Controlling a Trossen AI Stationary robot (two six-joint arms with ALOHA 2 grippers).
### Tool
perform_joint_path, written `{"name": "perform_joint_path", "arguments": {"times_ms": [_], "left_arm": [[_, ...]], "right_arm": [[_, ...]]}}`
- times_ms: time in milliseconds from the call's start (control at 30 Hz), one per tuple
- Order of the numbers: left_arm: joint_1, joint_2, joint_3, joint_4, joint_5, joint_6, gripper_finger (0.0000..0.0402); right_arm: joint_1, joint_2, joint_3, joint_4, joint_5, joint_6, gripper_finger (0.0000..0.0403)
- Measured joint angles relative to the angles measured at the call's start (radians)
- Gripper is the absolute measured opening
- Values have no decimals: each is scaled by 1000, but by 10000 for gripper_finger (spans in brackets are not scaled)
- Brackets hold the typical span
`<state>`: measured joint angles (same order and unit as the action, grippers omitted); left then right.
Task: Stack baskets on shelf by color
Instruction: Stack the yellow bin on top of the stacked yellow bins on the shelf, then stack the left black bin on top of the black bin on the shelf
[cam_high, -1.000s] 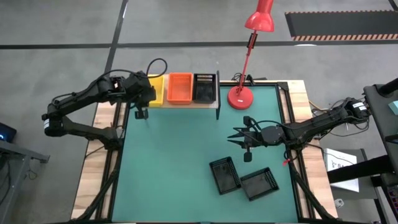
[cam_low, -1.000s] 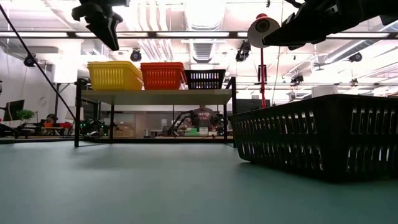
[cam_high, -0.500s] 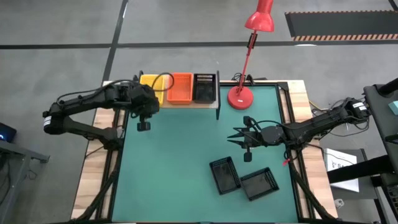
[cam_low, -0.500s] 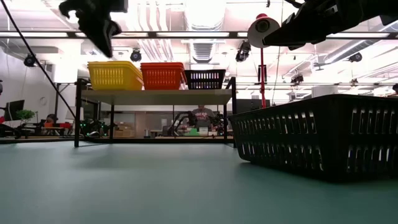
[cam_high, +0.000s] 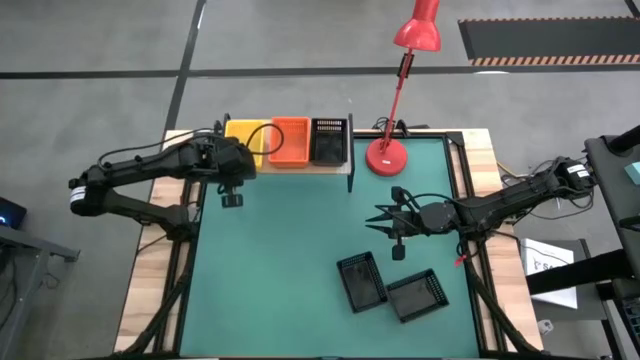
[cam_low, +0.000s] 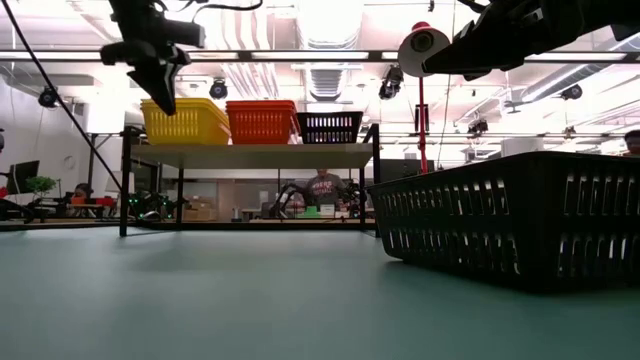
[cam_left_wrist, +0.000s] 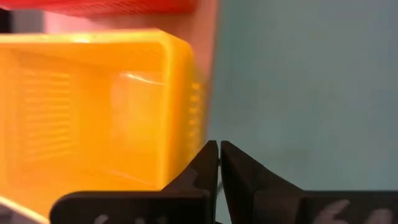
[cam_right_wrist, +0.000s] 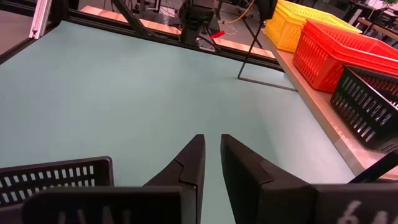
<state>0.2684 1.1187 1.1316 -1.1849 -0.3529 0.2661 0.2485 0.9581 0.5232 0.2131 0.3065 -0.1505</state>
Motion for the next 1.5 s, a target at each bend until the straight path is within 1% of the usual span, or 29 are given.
{"name": "perform_joint_path", "arguments": {"times_ms": [100, 267, 367, 533, 600, 700, 767, 867, 933, 1033, 1133, 1233, 1367, 1433, 1500], "left_arm": [[0, 0, 0, 15, -43, 1, 1], [0, 0, -5, 27, -61, 0, 1], [0, 3, -13, 40, -101, 0, 1], [0, 5, -17, 58, -101, -9, 1], [-6, 5, -17, 60, -84, -40, 1], [-30, -1, -11, 67, -9, -114, 1], [-69, -8, -11, 91, 26, -158, 1], [-166, -9, -12, 147, 32, -209, 1], [-243, -9, -16, 210, 31, -236, 1], [-359, -7, -35, 360, 27, -261, 0], [-472, -7, -71, 531, 15, -258, 0], [-564, -7, -119, 704, -35, -225, 0], [-644, -6, -198, 945, -70, -152, 0], [-663, -6, -249, 1071, -70, -109, 0], [-672, -6, -291, 1168, -72, -69, 0]], "right_arm": [[0, 0, 0, 0, 0, 0, 43], [0, 0, 0, 0, 0, 0, 43], [0, 0, 0, 0, 0, 0, 43], [0, 0, 0, 0, 0, 1, 43], [0, 0, 0, 0, 0, 3, 43], [0, 0, 0, 0, 0, 10, 43], [3, 0, 0, 0, 0, 13, 43], [15, 0, 1, 0, 0, 46, 43], [37, 0, 1, 0, 0, 62, 44], [80, 7, 5, 1, 0, 85, 56], [126, 24, 23, 2, 0, 124, 79], [173, 54, 47, 0, 0, 156, 106], [230, 130, 101, -2, 0, 178, 137], [257, 179, 137, -1, 0, 179, 148], [284, 226, 182, -50, 0, 191, 156]]}}
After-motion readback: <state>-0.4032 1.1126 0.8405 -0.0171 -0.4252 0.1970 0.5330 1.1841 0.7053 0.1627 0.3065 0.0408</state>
